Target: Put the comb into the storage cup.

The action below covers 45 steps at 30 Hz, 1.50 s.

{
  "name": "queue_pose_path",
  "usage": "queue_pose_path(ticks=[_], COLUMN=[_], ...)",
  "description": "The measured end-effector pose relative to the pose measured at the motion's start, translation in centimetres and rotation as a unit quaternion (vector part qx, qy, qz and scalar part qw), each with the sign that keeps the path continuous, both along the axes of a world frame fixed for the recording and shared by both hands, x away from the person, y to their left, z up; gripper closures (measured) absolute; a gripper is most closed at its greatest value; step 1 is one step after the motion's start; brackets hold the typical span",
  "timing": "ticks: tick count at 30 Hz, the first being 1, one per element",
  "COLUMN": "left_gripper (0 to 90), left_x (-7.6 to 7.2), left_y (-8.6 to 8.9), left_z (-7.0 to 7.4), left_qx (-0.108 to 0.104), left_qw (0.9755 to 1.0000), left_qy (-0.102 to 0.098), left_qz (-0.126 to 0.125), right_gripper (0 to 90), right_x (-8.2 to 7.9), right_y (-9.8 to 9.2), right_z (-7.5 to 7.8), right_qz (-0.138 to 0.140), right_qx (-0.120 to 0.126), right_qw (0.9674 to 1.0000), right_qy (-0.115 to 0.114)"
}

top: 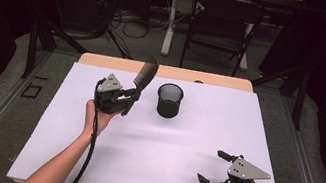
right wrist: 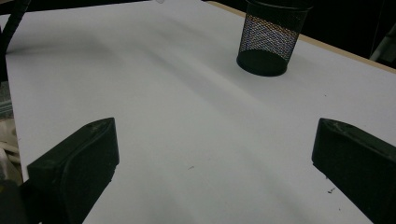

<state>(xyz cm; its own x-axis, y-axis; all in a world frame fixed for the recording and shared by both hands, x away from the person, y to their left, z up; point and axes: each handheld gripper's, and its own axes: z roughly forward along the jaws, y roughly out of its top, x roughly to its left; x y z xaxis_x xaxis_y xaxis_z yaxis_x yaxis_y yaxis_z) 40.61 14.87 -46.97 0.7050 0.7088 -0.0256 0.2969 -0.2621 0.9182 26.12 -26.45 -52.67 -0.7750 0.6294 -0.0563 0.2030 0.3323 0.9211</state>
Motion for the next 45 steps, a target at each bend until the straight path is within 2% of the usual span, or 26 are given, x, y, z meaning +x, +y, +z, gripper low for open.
queue_pose_path(ticks=[7,15,45], left_gripper=[72.4,72.5,72.5], left_x=[0.2,0.6,1.8], left_y=[-0.1,-0.5,-1.4], left_z=[0.3,0.7,1.5], left_qx=[-0.003,-0.015,-0.031], left_qw=[1.0000,0.9999,0.9993], left_qy=[-0.003,-0.009,-0.020], left_qz=[0.001,0.000,0.006], right_gripper=[0.4,0.4,0.4], right_x=[0.0,0.1,0.2], right_y=[0.0,0.1,0.1], right_z=[0.0,-0.1,-0.2], right_qz=[0.001,0.001,0.000], right_qx=[0.000,-0.002,-0.001], right_qw=[1.0000,1.0000,1.0000], right_qy=[0.000,0.001,0.005])
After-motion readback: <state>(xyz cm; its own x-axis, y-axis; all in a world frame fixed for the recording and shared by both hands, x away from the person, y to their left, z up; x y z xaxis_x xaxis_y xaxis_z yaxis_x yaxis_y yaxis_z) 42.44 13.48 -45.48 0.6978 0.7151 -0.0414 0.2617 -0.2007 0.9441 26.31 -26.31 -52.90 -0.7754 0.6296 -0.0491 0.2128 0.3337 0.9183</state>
